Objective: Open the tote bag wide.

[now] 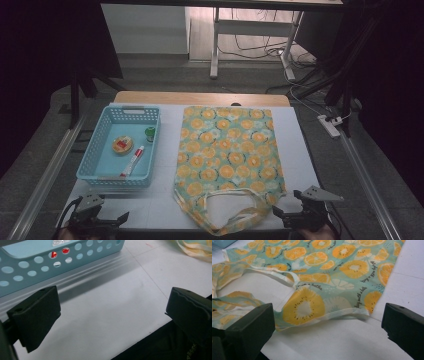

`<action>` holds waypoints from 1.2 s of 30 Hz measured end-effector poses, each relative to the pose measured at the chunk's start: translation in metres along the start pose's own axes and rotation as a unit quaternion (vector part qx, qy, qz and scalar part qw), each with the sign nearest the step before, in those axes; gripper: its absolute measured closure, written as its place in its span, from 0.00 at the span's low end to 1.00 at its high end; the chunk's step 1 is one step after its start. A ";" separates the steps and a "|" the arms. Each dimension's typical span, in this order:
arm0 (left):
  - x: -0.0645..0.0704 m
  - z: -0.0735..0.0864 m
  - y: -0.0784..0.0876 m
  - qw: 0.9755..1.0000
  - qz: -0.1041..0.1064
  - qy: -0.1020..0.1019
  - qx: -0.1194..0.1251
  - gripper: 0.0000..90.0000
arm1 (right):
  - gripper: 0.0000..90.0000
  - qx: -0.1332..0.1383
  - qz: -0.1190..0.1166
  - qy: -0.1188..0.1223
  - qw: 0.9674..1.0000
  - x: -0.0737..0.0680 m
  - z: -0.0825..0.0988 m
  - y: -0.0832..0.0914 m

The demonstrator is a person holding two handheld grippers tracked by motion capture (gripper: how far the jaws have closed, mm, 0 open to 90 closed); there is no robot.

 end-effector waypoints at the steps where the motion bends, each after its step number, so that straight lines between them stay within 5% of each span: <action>1: 0.000 0.000 0.000 1.000 0.001 0.000 -0.001 0.00 | 0.00 -0.001 0.000 0.000 1.000 0.000 0.000 0.000; 27: 0.000 0.001 -0.001 1.000 0.004 0.001 -0.005 0.00 | 0.00 -0.002 -0.006 0.002 1.000 -0.001 -0.001 0.000; 36: 0.000 0.001 -0.001 1.000 0.002 0.001 -0.008 0.00 | 0.00 0.005 -0.010 0.022 1.000 -0.009 -0.010 0.006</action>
Point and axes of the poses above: each handheld gripper's, and its own axes: y roughly backward along the jaws, z roughly out of its underside, x roughly to its right, the point moved 7 cm from there along -y, roughly forward along the jaws, and after that the axes turned 8 degrees about -y, right-handed, at the moved point
